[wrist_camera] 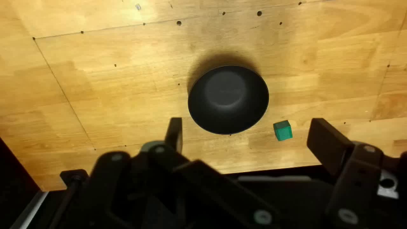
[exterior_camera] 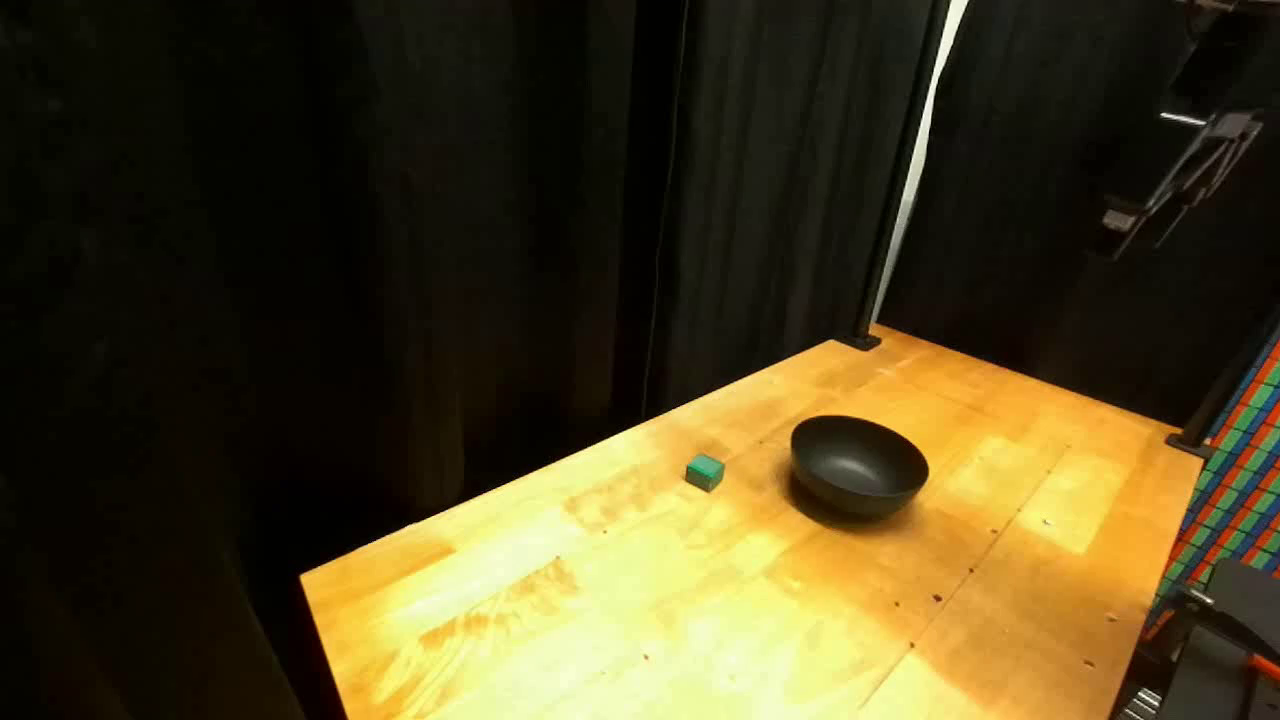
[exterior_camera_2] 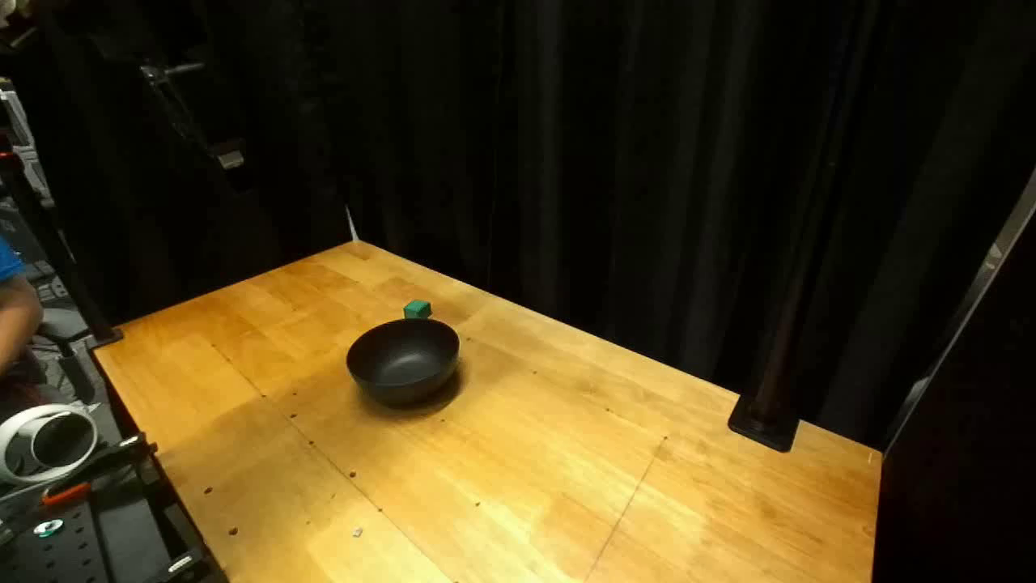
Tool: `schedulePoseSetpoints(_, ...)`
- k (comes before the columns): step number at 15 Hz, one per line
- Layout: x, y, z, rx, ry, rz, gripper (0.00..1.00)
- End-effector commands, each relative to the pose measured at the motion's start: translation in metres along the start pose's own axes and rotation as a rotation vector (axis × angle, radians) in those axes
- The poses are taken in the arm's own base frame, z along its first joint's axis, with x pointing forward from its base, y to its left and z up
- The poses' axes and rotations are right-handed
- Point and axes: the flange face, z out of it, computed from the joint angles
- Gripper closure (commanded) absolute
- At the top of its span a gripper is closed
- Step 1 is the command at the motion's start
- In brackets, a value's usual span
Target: Put the square inside the bowl.
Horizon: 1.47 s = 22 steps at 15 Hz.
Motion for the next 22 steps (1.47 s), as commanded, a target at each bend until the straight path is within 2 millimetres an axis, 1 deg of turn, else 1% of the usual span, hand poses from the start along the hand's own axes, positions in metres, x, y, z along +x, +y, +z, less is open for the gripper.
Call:
schedulePoseSetpoints(1,0.001,0.0,-0.002,0.0,0.002,0.0,0.0)
schedulePoseSetpoints(5,0.001,0.0,-0.005,0.0,0.009,0.0,0.0)
schedulePoseSetpoints(6,0.01,-0.013,-0.001,-0.034,0.007,-0.012,0.0)
schedulePoseSetpoints(7,0.018,-0.029,0.007,-0.017,0.002,-0.039,0.0)
schedulePoseSetpoints(11,0.048,-0.104,0.051,0.006,0.035,-0.126,0.0)
schedulePoseSetpoints(13,0.065,-0.136,0.076,0.016,0.088,-0.141,0.0)
schedulePoseSetpoints(15,0.083,-0.16,0.099,0.044,0.158,-0.137,0.0)
schedulePoseSetpoints(17,0.102,-0.175,0.129,0.064,0.202,-0.118,0.0)
schedulePoseSetpoints(18,0.109,-0.179,0.143,0.07,0.219,-0.112,0.0)
schedulePoseSetpoints(22,0.133,-0.184,0.207,0.053,0.234,-0.09,0.0)
